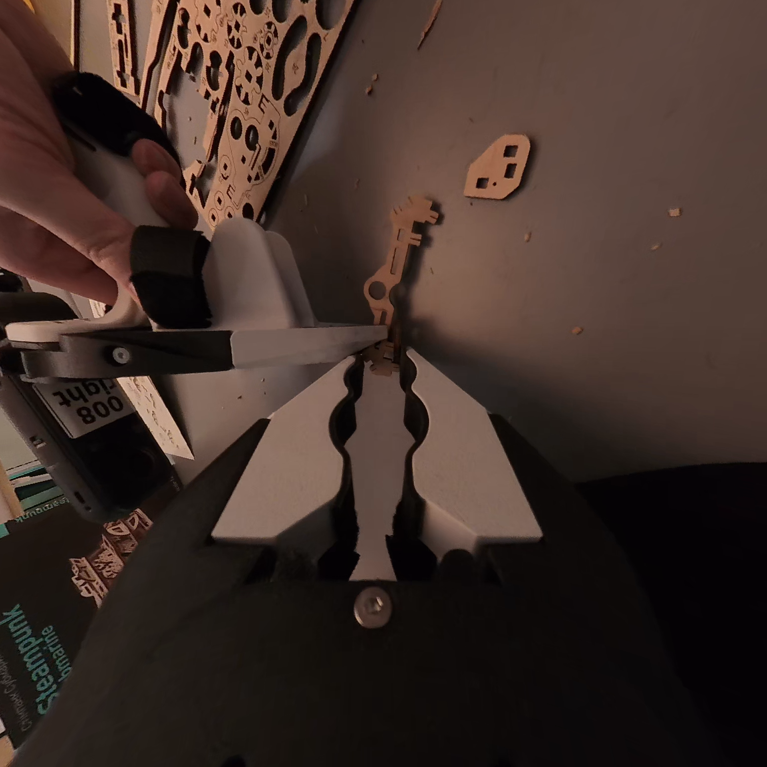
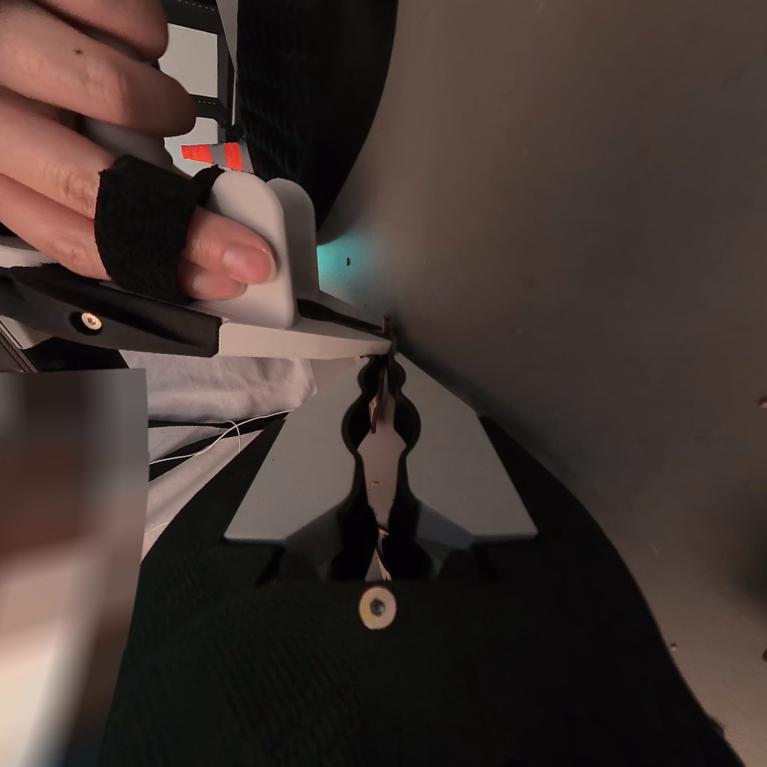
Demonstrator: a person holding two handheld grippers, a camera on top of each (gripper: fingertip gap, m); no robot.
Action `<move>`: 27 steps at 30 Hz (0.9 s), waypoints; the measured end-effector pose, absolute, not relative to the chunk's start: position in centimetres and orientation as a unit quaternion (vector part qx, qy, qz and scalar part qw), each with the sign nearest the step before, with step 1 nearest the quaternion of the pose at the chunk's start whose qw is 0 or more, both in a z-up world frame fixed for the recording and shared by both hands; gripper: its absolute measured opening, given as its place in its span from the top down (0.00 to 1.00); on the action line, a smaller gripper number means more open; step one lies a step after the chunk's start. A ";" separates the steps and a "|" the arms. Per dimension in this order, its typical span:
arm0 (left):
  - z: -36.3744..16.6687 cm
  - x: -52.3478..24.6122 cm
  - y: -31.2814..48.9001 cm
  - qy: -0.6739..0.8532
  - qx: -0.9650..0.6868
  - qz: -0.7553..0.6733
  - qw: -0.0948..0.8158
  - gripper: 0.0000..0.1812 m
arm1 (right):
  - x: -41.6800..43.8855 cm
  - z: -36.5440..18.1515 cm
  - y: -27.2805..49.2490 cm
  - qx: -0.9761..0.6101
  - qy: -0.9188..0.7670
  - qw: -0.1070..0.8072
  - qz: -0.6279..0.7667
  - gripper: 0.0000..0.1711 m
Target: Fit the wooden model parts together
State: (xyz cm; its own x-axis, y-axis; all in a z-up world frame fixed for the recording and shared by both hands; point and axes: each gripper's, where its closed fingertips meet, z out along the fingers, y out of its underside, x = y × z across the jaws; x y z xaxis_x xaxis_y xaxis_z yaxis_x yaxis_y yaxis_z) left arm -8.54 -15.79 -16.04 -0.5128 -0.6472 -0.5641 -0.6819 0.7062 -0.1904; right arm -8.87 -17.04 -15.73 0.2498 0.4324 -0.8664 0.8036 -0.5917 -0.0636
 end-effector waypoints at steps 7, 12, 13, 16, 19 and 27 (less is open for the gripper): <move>-16.0 -8.5 -15.8 0.864 -0.398 0.030 0.307 0.92 | -8.9 -15.8 -17.0 0.773 0.398 0.194 -0.455 0.99; -16.1 -8.5 -15.8 0.855 -0.421 0.025 0.303 0.91 | -9.0 -15.8 -16.9 0.774 0.391 0.190 -0.459 0.99; -16.1 -8.5 -15.8 0.854 -0.423 0.024 0.302 0.91 | -9.0 -15.8 -16.9 0.775 0.391 0.190 -0.458 0.99; -16.1 -8.5 -15.7 0.852 -0.430 0.024 0.298 0.92 | -9.0 -15.8 -16.9 0.779 0.396 0.188 -0.450 0.99; -16.1 -8.5 -15.7 0.850 -0.436 0.024 0.296 0.92 | -9.0 -15.8 -16.9 0.780 0.392 0.188 -0.450 0.99; -16.1 -8.5 -15.8 0.841 -0.459 0.014 0.285 0.91 | -9.0 -15.8 -16.9 0.784 0.367 0.189 -0.464 0.99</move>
